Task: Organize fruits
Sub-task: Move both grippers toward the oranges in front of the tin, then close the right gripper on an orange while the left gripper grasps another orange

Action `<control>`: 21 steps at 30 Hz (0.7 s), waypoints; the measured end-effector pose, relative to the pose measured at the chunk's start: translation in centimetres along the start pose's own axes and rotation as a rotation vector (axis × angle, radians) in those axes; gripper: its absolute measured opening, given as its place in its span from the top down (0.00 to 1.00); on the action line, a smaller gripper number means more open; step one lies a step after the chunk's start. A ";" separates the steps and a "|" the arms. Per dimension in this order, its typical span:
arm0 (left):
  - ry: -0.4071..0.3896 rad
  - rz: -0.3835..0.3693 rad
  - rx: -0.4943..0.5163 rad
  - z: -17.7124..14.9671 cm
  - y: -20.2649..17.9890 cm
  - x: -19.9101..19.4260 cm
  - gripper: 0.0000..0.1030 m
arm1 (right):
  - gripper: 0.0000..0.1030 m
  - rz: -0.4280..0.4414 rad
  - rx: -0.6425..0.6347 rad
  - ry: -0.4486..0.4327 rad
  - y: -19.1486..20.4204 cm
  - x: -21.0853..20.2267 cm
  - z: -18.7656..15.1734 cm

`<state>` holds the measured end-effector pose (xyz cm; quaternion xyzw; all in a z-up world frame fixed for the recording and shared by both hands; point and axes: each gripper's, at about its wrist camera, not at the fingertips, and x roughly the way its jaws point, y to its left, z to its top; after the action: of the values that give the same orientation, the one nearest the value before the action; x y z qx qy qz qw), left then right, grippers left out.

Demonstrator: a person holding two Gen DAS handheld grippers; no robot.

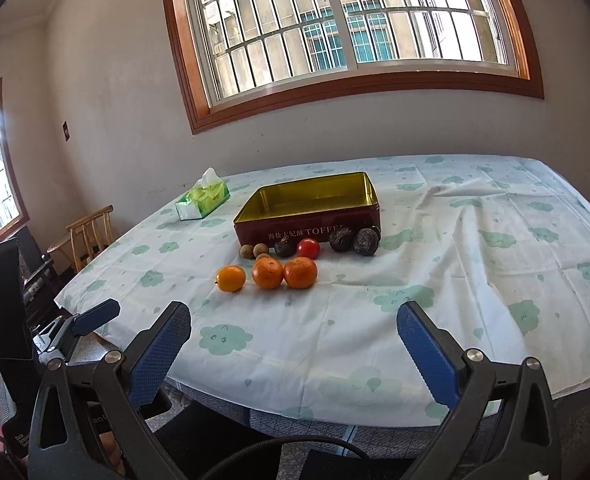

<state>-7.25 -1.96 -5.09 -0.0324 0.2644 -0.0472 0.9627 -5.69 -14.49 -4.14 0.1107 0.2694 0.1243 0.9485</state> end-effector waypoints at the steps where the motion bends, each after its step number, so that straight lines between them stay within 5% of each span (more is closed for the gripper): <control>1: -0.007 -0.018 -0.014 0.0 0.2 -0.1 0.01 | 0.00 0.020 0.003 0.007 -0.2 0.0 0.1; 6: -0.016 -0.079 -0.039 0.0 0.8 -0.6 0.01 | 0.00 -0.043 -0.031 -0.030 0.2 -0.5 0.7; 12: -0.054 -0.004 -0.026 1.6 1.6 -0.6 0.01 | 0.05 0.015 -0.122 0.041 0.1 2.0 2.4; 15: -0.036 -0.006 -0.025 3.2 2.7 1.0 0.01 | 0.16 0.036 -0.179 0.097 -0.5 4.7 3.3; 19: 0.038 -0.035 -0.026 5.3 4.1 4.1 0.01 | 0.51 0.061 -0.234 0.185 -1.7 8.5 4.3; 21: 0.038 -0.026 -0.011 6.0 4.4 4.9 0.01 | 0.54 0.061 -0.228 0.207 -2.5 9.9 4.4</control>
<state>0.36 2.14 -2.87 -0.0402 0.2823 -0.0588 0.9567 5.25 -14.53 -5.91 -0.0031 0.3464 0.1937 0.9179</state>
